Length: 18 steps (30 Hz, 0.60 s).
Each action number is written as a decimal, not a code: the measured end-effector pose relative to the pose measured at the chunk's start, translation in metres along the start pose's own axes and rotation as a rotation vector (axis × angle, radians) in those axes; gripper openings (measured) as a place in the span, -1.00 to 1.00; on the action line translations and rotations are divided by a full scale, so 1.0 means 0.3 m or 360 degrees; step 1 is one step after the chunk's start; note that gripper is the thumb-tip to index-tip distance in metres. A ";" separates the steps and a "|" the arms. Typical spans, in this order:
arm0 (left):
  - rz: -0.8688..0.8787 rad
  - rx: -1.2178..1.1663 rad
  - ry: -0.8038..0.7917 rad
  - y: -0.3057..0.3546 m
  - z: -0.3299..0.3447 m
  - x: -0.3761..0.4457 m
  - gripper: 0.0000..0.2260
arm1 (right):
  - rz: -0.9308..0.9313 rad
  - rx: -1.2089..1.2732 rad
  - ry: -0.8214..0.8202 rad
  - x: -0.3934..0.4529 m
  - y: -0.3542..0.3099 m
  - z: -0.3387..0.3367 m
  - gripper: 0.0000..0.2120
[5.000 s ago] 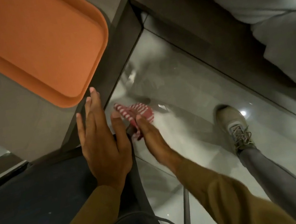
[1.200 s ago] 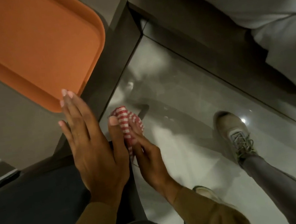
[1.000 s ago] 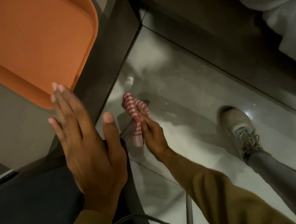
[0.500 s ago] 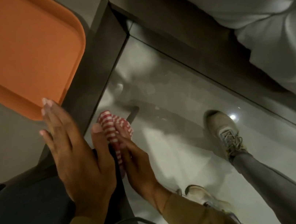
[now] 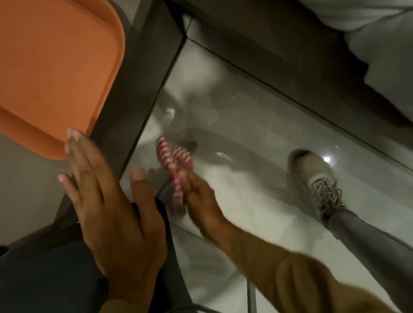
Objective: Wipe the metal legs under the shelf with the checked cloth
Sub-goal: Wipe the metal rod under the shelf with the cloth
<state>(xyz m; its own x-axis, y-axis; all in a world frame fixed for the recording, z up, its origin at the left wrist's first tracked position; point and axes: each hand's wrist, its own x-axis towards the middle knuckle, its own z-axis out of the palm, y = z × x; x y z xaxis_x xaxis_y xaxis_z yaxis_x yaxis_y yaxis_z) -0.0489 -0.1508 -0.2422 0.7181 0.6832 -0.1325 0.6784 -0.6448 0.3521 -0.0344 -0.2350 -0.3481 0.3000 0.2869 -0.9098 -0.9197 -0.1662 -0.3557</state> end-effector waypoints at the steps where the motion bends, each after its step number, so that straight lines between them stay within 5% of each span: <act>1: 0.0007 0.0012 -0.0006 0.002 -0.001 0.002 -0.28 | -0.0034 -0.0014 -0.0090 -0.083 -0.010 0.004 -0.63; 5: 0.0008 0.0031 -0.0033 0.000 -0.005 0.006 -0.31 | -0.0200 -0.0086 -0.0235 -0.197 0.028 0.015 -0.64; 11: 0.0003 -0.0012 -0.0029 -0.008 0.003 0.002 -0.31 | -0.0380 -0.0290 0.0030 0.043 0.085 -0.007 -0.63; 14: 0.0004 -0.0009 -0.0023 -0.007 0.006 -0.001 -0.29 | -0.0171 -0.0278 0.0109 0.230 0.115 -0.033 -0.47; 18: -0.0010 0.0007 -0.0032 -0.004 0.003 -0.004 -0.27 | -0.0006 -0.0295 0.0066 0.283 0.049 -0.030 -0.57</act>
<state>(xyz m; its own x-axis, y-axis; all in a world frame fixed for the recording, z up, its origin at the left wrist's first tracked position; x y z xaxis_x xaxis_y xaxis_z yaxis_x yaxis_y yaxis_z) -0.0505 -0.1512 -0.2431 0.7170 0.6800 -0.1535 0.6834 -0.6423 0.3470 -0.0201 -0.2216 -0.4325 0.3171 0.2495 -0.9150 -0.8573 -0.3372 -0.3890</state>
